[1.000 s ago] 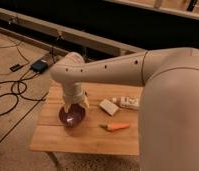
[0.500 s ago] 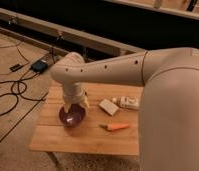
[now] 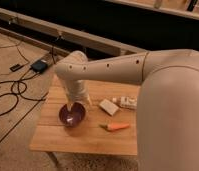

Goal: Wipe the white sponge on the table

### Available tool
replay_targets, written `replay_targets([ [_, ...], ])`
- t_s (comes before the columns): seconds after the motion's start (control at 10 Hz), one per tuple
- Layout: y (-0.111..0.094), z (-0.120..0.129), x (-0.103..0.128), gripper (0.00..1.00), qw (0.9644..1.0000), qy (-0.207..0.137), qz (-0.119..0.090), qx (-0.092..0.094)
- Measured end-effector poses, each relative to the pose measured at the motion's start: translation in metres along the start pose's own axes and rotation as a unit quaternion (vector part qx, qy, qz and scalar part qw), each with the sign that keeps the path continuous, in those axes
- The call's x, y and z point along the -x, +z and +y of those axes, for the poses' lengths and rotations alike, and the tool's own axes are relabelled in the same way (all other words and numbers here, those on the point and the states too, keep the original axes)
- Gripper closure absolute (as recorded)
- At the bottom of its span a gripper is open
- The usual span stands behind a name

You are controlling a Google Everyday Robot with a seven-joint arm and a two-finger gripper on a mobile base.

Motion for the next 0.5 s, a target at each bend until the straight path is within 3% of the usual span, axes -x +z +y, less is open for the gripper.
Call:
replay_targets([
  [0.5,0.027,-0.051,0.046,0.35,0.9999,-0.007,-0.007,0.0],
])
